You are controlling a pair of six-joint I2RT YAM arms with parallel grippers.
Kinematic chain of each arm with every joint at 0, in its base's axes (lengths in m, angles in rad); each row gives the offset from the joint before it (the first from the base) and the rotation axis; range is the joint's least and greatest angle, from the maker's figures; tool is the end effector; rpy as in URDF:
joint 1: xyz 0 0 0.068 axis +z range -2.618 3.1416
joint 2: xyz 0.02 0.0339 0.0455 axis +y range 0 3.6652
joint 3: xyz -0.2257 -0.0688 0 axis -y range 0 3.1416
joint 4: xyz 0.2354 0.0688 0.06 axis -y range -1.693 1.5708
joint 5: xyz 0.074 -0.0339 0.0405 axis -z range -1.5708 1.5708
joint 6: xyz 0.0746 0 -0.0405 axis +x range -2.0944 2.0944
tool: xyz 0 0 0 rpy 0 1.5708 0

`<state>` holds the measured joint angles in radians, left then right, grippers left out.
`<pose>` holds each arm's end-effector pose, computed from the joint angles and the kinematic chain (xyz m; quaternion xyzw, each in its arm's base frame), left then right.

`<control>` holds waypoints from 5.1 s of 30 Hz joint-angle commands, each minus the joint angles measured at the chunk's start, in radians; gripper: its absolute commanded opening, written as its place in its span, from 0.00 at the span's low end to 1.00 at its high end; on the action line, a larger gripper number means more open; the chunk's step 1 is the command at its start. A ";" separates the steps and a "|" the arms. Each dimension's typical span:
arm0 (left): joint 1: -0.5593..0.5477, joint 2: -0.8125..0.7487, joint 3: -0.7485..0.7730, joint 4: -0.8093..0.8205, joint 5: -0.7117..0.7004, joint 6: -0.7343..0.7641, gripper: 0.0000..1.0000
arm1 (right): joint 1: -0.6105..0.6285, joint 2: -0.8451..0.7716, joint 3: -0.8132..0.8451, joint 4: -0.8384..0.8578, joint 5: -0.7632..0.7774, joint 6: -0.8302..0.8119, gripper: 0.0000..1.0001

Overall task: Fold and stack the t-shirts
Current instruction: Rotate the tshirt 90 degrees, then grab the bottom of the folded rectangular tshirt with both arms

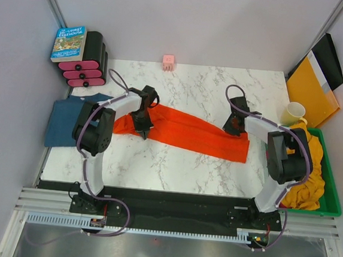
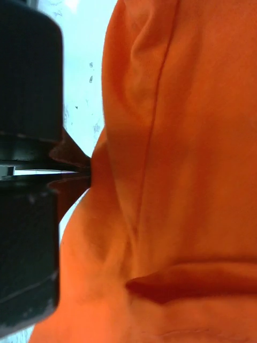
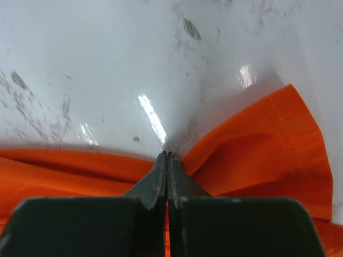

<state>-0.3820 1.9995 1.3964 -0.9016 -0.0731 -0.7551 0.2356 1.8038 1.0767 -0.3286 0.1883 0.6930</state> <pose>0.3282 -0.1260 0.0866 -0.1864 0.9812 0.0130 0.0475 0.3537 0.0706 0.0933 0.2416 0.9322 0.0323 0.2674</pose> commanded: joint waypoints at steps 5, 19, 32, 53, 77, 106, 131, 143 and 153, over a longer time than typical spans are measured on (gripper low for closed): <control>0.040 0.321 0.442 -0.066 -0.088 0.079 0.04 | 0.068 -0.162 -0.195 -0.159 -0.101 0.014 0.00; 0.017 0.616 1.075 -0.208 0.005 0.152 0.07 | 0.214 -0.429 -0.380 -0.239 -0.170 0.120 0.00; -0.018 0.625 1.096 -0.083 0.238 0.221 0.13 | 0.539 -0.271 -0.358 -0.007 -0.406 0.108 0.01; -0.076 -0.096 0.277 0.216 0.116 0.255 0.19 | 0.327 -0.155 0.342 -0.182 0.135 -0.223 0.41; -0.192 0.135 0.145 0.331 0.165 0.223 0.09 | 0.324 0.321 0.434 -0.115 0.042 -0.138 0.00; -0.100 -0.148 0.057 0.296 0.156 0.226 0.20 | 0.257 0.147 0.522 -0.072 0.069 -0.196 0.53; -0.205 -0.346 -0.424 0.483 0.332 0.097 0.11 | 0.260 0.667 1.137 -0.147 -0.043 -0.288 0.46; -0.205 -0.309 -0.421 0.481 0.345 0.100 0.11 | 0.260 0.712 1.114 -0.164 -0.049 -0.285 0.38; -0.210 -0.295 -0.413 0.483 0.329 0.099 0.11 | 0.258 0.641 1.083 -0.132 -0.003 -0.273 0.00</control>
<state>-0.5888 1.6924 0.9733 -0.4427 0.2455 -0.6357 0.4927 2.5149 2.1780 -0.4881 0.1570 0.4145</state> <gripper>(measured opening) 0.110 0.007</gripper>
